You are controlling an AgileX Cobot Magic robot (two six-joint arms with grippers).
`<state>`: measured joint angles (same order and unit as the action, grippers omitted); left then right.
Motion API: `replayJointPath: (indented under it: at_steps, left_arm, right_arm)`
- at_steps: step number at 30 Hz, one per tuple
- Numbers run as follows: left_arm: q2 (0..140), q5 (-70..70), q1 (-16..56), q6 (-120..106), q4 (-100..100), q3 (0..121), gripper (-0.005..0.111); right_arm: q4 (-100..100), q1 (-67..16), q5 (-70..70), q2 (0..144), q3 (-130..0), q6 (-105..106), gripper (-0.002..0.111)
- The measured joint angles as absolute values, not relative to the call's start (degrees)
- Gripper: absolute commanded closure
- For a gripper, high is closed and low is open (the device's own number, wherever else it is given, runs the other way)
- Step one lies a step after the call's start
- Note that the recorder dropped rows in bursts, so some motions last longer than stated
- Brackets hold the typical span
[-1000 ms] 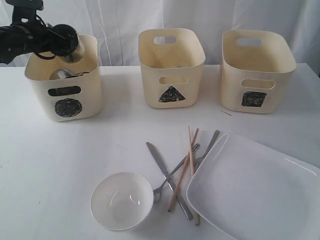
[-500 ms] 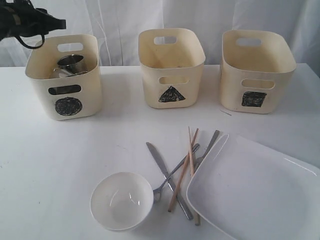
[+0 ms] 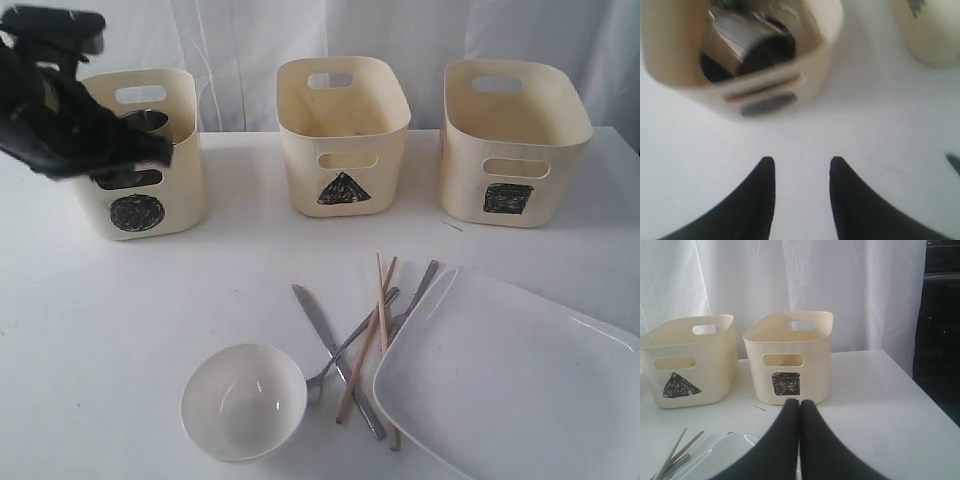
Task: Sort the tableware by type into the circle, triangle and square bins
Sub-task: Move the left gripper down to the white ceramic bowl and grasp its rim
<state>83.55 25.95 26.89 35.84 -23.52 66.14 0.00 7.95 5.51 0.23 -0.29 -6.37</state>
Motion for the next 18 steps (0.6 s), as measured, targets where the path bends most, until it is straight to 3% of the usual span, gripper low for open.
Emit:
replayJointPath:
  at_steps: [8, 18]
  left_arm:
    - [82.3, 29.5, 38.3, 34.8, -13.8, 57.3, 0.042]
    - [81.0, 29.5, 44.9, 34.8, -11.0, 50.7, 0.04]
  right_arm:
    - [0.0, 7.9, 5.5, 0.2, -0.3, -6.4, 0.108]
    - [0.0, 7.9, 5.5, 0.2, -0.3, -6.4, 0.108]
